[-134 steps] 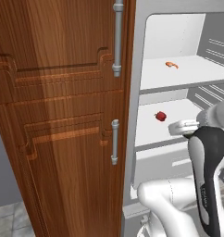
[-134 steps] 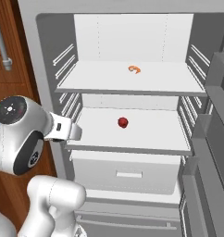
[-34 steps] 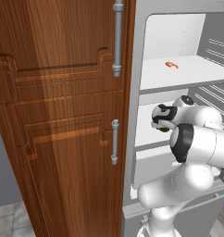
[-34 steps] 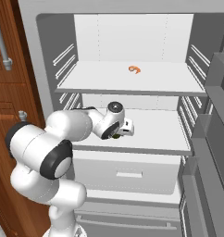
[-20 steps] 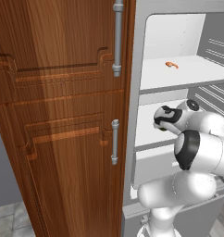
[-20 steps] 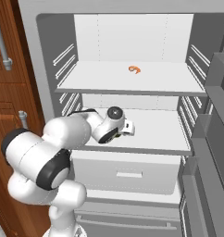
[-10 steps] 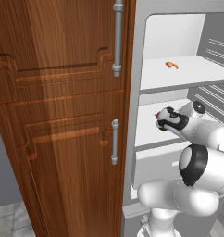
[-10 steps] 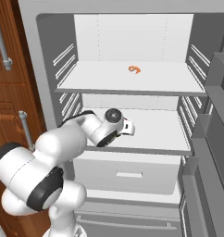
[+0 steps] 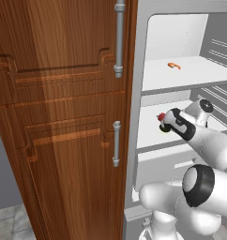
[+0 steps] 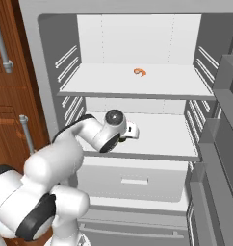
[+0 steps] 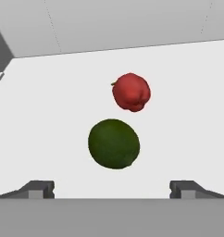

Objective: Transport the steak and lime to the fridge. Place the steak on the rack containing meat and place the lime on the rack containing the vegetable, ensuring meats and vegetables are on different racks.

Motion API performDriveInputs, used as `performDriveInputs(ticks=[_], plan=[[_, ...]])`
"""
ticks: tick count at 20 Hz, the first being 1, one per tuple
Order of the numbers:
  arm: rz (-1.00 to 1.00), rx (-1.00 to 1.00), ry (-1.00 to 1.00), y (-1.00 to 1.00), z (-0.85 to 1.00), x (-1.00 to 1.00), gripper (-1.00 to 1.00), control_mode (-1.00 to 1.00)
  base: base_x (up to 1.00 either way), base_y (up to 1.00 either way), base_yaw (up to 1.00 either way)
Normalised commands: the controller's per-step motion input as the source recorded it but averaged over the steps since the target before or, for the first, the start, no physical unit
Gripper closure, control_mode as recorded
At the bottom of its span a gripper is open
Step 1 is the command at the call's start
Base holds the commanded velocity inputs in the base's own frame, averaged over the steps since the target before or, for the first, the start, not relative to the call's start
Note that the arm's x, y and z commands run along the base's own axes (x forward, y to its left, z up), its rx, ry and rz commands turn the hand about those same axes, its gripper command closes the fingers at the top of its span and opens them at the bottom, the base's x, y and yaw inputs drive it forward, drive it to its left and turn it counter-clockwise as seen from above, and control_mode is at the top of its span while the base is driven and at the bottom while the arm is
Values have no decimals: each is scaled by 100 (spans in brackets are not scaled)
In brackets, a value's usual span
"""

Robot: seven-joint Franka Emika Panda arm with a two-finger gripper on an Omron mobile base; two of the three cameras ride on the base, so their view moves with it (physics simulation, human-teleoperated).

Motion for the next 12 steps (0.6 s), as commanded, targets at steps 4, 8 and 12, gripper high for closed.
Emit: performDriveInputs(ticks=[4, 8, 12], plan=[[0, 0, 0, 0, 40, -47, -100, -100, 0, 0, 0], [0, 0, 0, 0, 24, -62, -100, -100, 0, 0, 0], [0, 0, -1, 0, 27, -60, -100, -100, 0, 0, 0]])
